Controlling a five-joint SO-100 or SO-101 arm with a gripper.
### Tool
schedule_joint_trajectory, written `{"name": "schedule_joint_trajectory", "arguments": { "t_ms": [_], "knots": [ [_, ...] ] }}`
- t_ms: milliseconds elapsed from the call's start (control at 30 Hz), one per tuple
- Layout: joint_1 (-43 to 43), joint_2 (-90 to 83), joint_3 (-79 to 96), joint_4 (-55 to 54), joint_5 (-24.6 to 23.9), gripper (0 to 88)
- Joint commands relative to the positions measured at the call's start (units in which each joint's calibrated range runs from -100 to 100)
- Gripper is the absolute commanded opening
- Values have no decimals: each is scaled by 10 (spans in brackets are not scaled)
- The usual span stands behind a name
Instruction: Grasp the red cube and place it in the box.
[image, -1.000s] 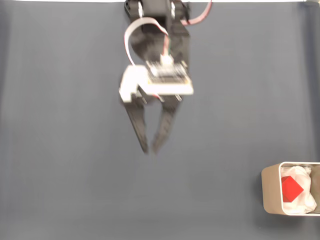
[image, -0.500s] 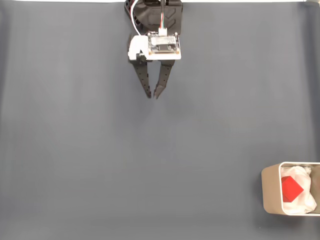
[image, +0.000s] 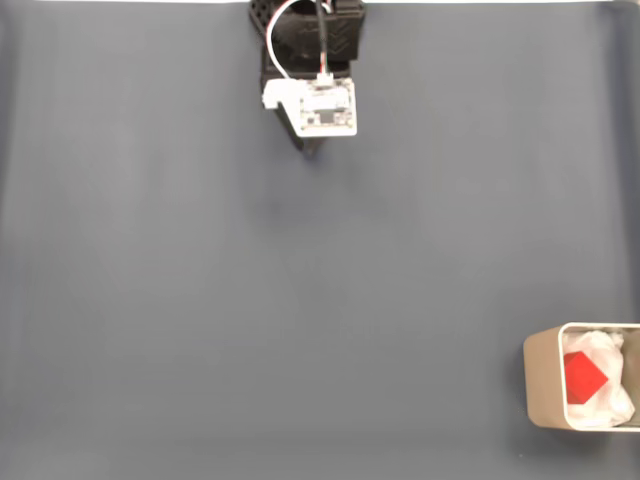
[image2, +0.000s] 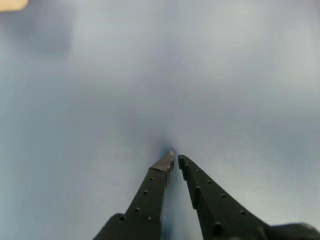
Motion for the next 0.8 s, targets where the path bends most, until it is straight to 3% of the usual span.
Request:
{"name": "schedule_joint_trajectory", "arguments": {
  "t_ms": [0, 767],
  "knots": [
    [-7, -7, 5, 59, -2, 0],
    [-8, -7, 5, 68, -16, 2]
  ]
}}
